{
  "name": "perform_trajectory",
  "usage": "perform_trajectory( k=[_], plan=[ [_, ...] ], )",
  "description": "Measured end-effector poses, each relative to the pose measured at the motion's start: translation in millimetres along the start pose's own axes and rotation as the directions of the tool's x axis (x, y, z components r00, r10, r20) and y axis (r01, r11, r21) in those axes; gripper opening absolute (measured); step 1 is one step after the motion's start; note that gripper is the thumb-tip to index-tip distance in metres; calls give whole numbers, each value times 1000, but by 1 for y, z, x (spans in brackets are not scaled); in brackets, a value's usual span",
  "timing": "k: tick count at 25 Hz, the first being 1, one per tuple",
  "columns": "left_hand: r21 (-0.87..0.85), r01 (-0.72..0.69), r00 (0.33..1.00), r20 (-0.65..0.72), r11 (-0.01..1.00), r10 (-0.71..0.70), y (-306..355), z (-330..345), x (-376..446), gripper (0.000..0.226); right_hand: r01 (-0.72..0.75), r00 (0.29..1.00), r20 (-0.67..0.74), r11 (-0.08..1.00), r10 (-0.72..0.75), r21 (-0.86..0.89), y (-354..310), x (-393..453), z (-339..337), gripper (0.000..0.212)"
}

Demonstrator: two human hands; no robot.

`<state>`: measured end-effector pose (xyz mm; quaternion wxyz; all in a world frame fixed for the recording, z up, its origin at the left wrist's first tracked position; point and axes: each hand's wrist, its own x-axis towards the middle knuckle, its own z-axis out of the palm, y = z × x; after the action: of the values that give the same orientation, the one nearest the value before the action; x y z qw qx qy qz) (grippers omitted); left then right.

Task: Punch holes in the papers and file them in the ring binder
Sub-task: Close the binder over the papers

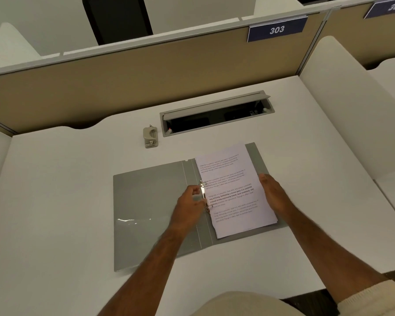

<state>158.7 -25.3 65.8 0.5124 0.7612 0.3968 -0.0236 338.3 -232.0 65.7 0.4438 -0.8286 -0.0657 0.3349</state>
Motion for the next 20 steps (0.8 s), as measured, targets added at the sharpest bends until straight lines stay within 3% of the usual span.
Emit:
perform_trajectory(
  k=[4,8,12,15,20],
  plan=[
    [10,-10,991,-131,1000,11,-28,-32,-6,37,103,988,-99,986,-116,-131,29,6,-13,69],
    [42,21,945,-327,999,-6,-60,-67,-9,42,2,963,-252,944,-90,-329,46,10,-18,52],
    [215,182,875,-480,960,-59,-85,-95,-18,55,-42,963,-264,930,-60,-366,58,4,-16,54],
    [237,306,846,-512,922,-149,-102,-114,-28,73,-47,968,-248,933,-46,-356,60,0,-14,58],
    [82,452,802,-472,888,-365,-122,-132,-34,89,-50,978,-203,907,-40,-419,55,-7,-9,70]
  ],
)
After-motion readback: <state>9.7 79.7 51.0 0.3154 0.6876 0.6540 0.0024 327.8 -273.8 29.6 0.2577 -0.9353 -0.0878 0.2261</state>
